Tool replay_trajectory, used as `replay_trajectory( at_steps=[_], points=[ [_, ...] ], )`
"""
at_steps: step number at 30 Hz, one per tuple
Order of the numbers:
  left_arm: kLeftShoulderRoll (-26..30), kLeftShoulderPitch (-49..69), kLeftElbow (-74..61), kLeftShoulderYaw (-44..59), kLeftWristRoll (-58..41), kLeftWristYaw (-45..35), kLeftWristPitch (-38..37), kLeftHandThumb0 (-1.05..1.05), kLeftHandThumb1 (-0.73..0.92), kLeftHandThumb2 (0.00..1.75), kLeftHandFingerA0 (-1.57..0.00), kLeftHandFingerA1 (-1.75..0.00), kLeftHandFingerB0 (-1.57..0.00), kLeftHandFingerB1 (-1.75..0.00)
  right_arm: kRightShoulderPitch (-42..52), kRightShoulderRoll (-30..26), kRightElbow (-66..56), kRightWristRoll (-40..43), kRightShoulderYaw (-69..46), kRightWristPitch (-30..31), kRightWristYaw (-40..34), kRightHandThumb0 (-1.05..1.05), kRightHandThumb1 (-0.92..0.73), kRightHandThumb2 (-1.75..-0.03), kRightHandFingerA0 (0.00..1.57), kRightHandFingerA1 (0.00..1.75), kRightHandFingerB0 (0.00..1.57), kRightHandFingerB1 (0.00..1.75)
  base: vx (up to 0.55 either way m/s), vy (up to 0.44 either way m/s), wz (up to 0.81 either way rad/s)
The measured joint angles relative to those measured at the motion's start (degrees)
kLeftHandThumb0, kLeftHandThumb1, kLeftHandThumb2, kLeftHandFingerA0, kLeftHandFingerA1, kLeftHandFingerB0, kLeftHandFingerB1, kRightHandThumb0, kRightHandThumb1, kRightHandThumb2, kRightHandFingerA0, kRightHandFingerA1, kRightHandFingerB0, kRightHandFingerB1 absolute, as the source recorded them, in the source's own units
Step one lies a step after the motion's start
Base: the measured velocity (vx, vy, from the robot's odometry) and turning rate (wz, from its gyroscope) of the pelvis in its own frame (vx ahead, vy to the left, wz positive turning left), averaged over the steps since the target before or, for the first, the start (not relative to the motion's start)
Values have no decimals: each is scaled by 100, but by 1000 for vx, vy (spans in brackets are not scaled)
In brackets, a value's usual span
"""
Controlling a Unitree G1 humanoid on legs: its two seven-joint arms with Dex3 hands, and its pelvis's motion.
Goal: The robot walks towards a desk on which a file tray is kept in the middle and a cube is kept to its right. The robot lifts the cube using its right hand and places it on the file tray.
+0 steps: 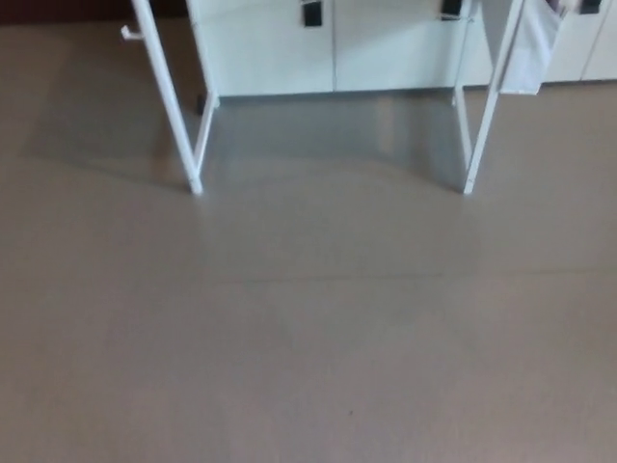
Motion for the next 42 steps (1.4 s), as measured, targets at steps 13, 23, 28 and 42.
replay_trajectory(
  at_steps=[13, 23, 28, 42],
  points=[
    [77, -85, -53, 28, -23, 9, 30, -94, 70, 74, -10, -73, 0, -7, 23, 31, -16, -35, 120, 45, 9, -79, -51, -88, 2, 27, 7, 16, 436, 16, -7],
    [78, -132, -54, -1, -18, 2, 6, -93, 68, 71, -5, -70, 0, -12, -28, -4, -77, -45, 107, -113, -93, -79, -49, -82, 0, 15, 11, 18, 483, -222, 26],
    [81, -145, -80, -14, -12, 2, 37, -95, 66, 68, -7, -71, 0, -10, -1, 49, 75, 49, -63, -216, -90, -70, -48, -85, 1, 24, 3, 20, 324, 57, -17],
    [242, -395, 218, -68, 8, 29, 23, -97, 64, 69, -4, -69, 0, -8, -94, 194, 296, 81, -124, -281, 13, -69, -47, -86, 2, 32, 2, 19, 285, 66, -6]
  ],
)
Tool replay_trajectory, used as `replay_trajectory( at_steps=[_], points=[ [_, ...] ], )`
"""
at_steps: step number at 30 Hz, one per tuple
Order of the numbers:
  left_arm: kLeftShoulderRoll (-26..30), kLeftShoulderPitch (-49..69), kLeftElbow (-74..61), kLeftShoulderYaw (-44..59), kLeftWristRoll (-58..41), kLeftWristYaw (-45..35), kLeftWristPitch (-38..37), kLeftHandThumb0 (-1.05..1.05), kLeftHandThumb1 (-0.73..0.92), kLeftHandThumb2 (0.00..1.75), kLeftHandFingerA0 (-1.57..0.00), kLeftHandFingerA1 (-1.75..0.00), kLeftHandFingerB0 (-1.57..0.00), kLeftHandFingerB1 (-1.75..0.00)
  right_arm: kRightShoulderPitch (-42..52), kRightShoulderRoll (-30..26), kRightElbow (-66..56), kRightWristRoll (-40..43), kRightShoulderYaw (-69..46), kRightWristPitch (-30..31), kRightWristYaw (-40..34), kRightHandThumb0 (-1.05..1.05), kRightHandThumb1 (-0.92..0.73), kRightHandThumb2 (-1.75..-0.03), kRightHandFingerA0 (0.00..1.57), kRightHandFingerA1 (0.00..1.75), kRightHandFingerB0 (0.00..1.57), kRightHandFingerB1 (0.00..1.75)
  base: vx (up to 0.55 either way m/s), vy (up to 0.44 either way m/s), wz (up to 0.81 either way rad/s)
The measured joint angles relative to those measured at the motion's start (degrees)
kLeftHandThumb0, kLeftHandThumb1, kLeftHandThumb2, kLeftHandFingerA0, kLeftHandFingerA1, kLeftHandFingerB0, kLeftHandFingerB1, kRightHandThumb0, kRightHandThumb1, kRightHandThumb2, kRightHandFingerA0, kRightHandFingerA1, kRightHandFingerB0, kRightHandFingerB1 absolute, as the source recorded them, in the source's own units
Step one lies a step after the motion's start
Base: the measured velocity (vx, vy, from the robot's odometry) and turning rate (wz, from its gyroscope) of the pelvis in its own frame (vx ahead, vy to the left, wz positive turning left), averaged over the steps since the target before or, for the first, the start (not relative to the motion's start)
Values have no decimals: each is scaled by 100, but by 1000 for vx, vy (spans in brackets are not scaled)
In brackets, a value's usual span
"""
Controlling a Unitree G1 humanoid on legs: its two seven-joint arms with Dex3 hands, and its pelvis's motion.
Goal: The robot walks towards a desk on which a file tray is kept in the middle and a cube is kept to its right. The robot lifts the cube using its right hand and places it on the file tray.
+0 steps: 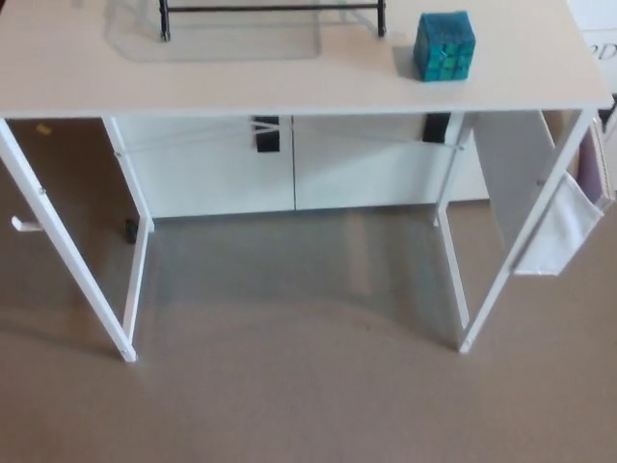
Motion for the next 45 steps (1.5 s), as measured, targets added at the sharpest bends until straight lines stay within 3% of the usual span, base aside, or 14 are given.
replay_trajectory(
  at_steps=[4, 5, 16, 17, 20, 22, 27, 31, 35, 40, 42, 43, 44, 45],
  points=[
    [0, 6, 127, 3, -5, -10, -24, -93, 66, 68, -4, -68, 0, -9, 72, 49, -144, -20, 22, 12, -5, -69, -43, -81, 0, 23, 8, 25, 210, -184, 12],
    [-14, -5, 140, -1, -5, -12, -27, -93, 69, 68, -6, -71, 0, -10, 106, 52, -162, -12, 1, -33, -6, -77, -47, -80, 0, 13, 12, 16, 265, -223, 40],
    [-28, 97, -167, -25, -8, -33, -27, -95, 68, 69, -4, -68, 0, -8, 50, 3, 39, 97, -177, -89, 62, -67, -44, -82, 3, 44, 1, 17, 58, -32, -3],
    [-26, 101, -184, -25, -8, -34, -27, -95, 65, 68, -3, -67, 0, -9, 36, 3, 74, 98, -173, -101, 63, -66, -45, -83, 0, 27, 0, 17, 80, 135, -4],
    [-23, 115, -283, -17, -16, -55, -20, -94, 66, 69, -7, -70, 0, -9, 51, 43, 84, 104, -163, -109, 68, -81, -51, -84, 0, 13, 8, 11, 127, 206, -1],
    [34, 103, -244, -18, -13, -48, -20, -96, 66, 70, -7, -71, 0, -10, 137, 25, -67, 90, -133, -107, 56, -75, -47, -80, 0, 12, 8, 15, 53, 166, -7],
    [43, 137, -227, -14, -20, -52, -20, -96, 66, 67, -5, -72, 0, -13, 156, 43, -56, 117, -135, -107, 80, -62, -45, -85, 0, 34, 0, 24, 35, -3, 2],
    [42, 145, -218, -7, -21, -51, -18, -92, 67, 72, -9, -72, 0, -13, 184, 41, -135, 91, -51, -84, 86, -70, -46, -84, 0, 22, 3, 19, 76, -106, 8],
    [32, 102, -98, -29, -12, -34, -25, -96, 67, 71, -7, -75, 0, -15, 230, 79, -229, 104, -41, -11, 117, -74, -46, -82, 5, 26, 5, 13, 129, -151, 13],
    [8, 147, -66, -55, -10, -38, -28, -96, 68, 70, -11, -76, 0, -17, 255, -2, -314, 93, -30, 27, 81, -72, -46, -83, 2, 21, 8, 22, 164, -110, 3],
    [7, 171, -61, -78, -5, -37, -28, -96, 67, 69, -6, -73, 0, -16, 204, 1, -241, 56, 32, 47, 20, -72, -45, -80, 6, 26, 5, 12, 179, -19, -3],
    [8, 174, -46, -76, -6, -37, -28, -96, 67, 69, -6, -73, 0, -16, 202, 0, -222, 61, 23, 54, 25, -72, -45, -80, 6, 26, 5, 12, 127, 29, -10],
    [7, 171, -31, -76, -7, -39, -29, -97, 67, 67, -6, -72, 0, -12, 209, -1, -224, 62, 22, 51, 26, -70, -50, -84, 9, 44, 3, 19, 156, 60, -13],
    [8, 168, -17, -76, -8, -40, -29, -97, 69, 69, -7, -75, 0, -17, 224, -4, -233, 51, 42, 50, 14, -70, -48, -86, 1, 39, 0, 19, 209, 82, -17]
  ],
)
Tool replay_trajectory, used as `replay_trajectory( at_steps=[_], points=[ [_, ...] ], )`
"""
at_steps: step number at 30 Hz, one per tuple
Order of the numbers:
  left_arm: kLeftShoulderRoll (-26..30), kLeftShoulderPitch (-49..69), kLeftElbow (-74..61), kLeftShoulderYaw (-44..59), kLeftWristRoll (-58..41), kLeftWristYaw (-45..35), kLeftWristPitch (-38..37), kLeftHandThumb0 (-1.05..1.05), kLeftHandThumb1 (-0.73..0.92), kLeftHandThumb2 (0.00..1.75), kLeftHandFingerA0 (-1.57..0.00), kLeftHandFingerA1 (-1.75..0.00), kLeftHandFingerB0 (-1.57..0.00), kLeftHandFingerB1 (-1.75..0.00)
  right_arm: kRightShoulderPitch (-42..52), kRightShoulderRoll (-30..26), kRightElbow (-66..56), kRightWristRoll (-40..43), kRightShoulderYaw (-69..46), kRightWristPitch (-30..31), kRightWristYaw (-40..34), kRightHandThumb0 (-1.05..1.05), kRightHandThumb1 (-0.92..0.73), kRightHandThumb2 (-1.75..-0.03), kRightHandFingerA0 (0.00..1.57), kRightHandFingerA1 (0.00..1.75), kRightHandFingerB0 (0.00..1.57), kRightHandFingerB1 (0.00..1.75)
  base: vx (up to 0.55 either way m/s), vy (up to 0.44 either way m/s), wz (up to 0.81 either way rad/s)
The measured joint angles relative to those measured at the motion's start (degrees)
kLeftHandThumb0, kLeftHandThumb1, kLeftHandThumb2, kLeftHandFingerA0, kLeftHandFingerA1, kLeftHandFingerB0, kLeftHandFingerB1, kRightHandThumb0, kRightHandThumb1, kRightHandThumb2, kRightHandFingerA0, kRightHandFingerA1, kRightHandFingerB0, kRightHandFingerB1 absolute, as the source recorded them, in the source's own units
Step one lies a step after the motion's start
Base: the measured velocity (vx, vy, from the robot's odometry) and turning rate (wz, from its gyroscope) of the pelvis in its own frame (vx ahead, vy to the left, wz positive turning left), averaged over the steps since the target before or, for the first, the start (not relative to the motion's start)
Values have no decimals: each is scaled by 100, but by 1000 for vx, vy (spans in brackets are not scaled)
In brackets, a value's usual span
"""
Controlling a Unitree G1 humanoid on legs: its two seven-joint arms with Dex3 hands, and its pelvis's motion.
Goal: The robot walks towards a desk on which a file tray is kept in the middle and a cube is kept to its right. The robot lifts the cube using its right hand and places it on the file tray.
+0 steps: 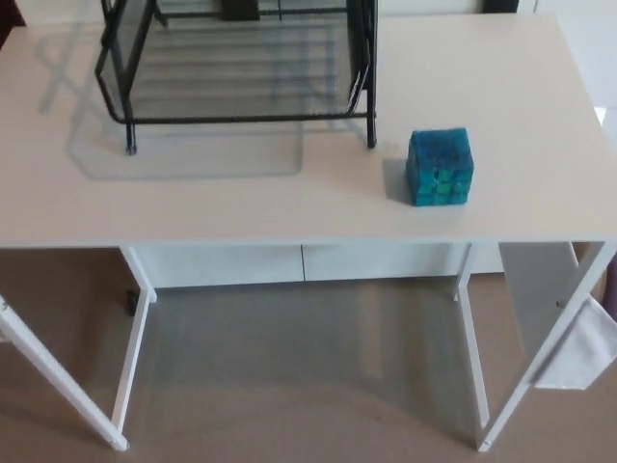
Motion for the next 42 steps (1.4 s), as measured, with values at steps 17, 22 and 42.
replay_trajectory(
  at_steps=[17, 22, 42],
  points=[
    [49, -56, 89, 8, -16, -8, -33, -97, 68, 69, -6, -74, 0, -16, 69, 33, -186, -77, 36, 98, -54, -64, -61, -58, 8, 32, 3, 24, 185, 32, 0],
    [9, -21, -23, 2, -19, -16, -35, -94, 70, 70, -6, -73, 0, -18, 102, 7, -267, -50, -73, 70, -28, -70, -47, -85, 5, 44, 0, 20, 104, -299, -5],
    [-137, -192, -17, 24, -17, -43, 8, -101, 71, 69, -11, -77, 0, -15, 38, -10, 238, 178, -398, -131, 186, -66, -47, -80, 10, 46, 3, 20, 25, 79, 1]
  ],
)
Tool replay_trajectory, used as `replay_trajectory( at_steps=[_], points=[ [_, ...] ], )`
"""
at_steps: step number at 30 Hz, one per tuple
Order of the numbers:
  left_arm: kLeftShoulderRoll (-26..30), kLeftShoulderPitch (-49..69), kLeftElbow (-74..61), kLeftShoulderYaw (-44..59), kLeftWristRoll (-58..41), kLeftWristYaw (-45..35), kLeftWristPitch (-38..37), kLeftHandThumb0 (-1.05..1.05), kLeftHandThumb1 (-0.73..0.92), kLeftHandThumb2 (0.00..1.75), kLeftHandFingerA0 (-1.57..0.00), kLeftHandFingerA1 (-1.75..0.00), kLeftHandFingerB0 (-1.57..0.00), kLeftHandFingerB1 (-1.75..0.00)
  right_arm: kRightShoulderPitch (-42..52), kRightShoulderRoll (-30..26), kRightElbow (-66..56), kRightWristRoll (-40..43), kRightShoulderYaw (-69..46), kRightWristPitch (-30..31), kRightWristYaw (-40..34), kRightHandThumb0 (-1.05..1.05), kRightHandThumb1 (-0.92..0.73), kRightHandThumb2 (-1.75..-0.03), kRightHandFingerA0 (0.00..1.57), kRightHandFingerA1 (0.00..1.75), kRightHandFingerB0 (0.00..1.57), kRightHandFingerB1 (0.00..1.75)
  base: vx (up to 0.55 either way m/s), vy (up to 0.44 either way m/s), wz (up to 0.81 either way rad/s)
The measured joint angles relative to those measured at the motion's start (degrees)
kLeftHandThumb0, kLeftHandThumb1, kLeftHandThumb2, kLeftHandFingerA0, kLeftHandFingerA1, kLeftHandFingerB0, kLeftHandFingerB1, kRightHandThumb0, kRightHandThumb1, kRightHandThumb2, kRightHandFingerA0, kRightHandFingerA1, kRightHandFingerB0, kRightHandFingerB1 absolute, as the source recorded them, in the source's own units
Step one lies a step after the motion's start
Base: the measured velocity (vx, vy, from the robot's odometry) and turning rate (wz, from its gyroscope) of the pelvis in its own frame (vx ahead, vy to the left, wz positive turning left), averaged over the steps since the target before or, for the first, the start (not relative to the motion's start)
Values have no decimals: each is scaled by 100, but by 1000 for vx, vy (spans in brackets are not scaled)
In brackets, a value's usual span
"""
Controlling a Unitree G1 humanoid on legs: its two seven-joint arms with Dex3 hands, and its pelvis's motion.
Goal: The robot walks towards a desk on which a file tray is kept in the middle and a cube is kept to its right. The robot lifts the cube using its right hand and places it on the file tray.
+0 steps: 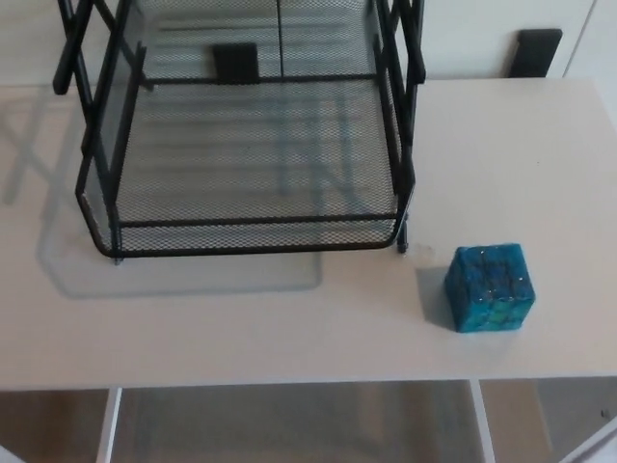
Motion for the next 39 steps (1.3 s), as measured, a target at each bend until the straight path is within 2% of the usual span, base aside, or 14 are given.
replay_trajectory(
  at_steps=[13, 14, 15, 23, 24, 25, 28, 29, 31, 33, 34, 36, 38, 39],
  points=[
    [146, 77, -157, 67, -13, -48, 2, -95, 68, 66, -1, -68, 0, -13, -193, 183, 178, 192, -264, -284, -17, -54, -57, -57, 46, 48, 5, 24, 7, -19, 3],
    [146, 77, -151, 77, -17, -51, 1, -101, 55, 109, 0, -58, 0, -34, -222, 191, 216, 202, -282, -286, -16, -54, -59, -58, 53, 45, 2, 24, 0, 0, 0],
    [146, 70, -133, 87, -20, -54, 1, -96, 68, 68, -1, -67, 0, -12, -279, 193, 283, 206, -287, -283, -16, -59, -47, -79, 30, 53, 0, 11, 0, 0, 0],
    [161, -87, 87, 136, -35, -79, 0, -93, 74, 67, -7, -74, 0, -16, -544, 244, 440, 641, -1229, -376, -11, -60, -66, -59, 23, 44, 0, 5, 0, 0, 0],
    [161, -96, 80, 138, -35, -78, -1, -97, 57, 110, -1, -60, 0, -37, -591, 245, 377, 699, -1365, -384, -26, -72, -55, -86, 20, 51, 0, 5, 0, 0, 0],
    [161, -115, 86, 157, -40, -78, -1, -97, 73, 67, -4, -75, 0, -25, -637, 245, 225, 784, -1541, -388, -43, -65, -55, -79, 23, 51, 0, 0, 0, 0, 0],
    [145, -119, 62, 355, -100, -77, -5, -93, 54, 110, -2, -63, -1, -45, -829, 240, -393, 974, -1961, -385, -103, -71, -54, -80, 13, 50, 0, 0, 0, 0, 0],
    [132, -114, 25, 438, -132, -74, -5, -97, 76, 70, 0, -89, 0, -50, -908, 238, -558, 1020, -2060, -386, -112, -64, -54, -78, 12, 50, 0, 0, 0, 0, 0],
    [64, -139, -41, 703, -249, -50, -14, -97, 76, 66, -8, -96, 0, -61, -1284, 187, -882, 1158, -2318, -410, -128, -89, -45, -75, 7, 41, 0, 6, 0, 0, 0],
    [-34, -256, -42, 988, -372, -20, -23, -97, 59, 115, -29, -84, 0, -64, -1672, 80, -1248, 1277, -2491, -402, -125, -80, -53, -60, 0, 70, 0, 29, 0, 0, 0],
    [-64, -307, -64, 1070, -420, -15, -23, -99, 83, 63, -16, -103, -5, -82, -1790, 33, -1481, 1313, -2549, -399, -125, -84, -57, -55, 0, 86, 0, 40, 18, -10, 10],
    [-93, -361, -70, 1158, -461, -13, -23, -103, 59, 100, -24, -88, -11, -74, -1944, -2, -1927, 1334, -2587, -364, -127, -105, -38, -84, 1, 85, 0, 66, 0, 0, 0],
    [-105, -424, -69, 1204, -479, -12, -23, -103, 84, 63, -15, -105, -6, -88, -2053, -2, -2267, 1333, -2581, -302, -127, -98, -48, -56, 0, 106, 0, 65, 0, 0, 0],
    [-112, -480, -70, 1233, -495, -11, -23, -103, 84, 61, -16, -104, -9, -89, -2149, -2, -2555, 1330, -2574, -236, -127, -85, -28, -74, 1, 74, 0, 58, 0, 0, 0]
  ],
)
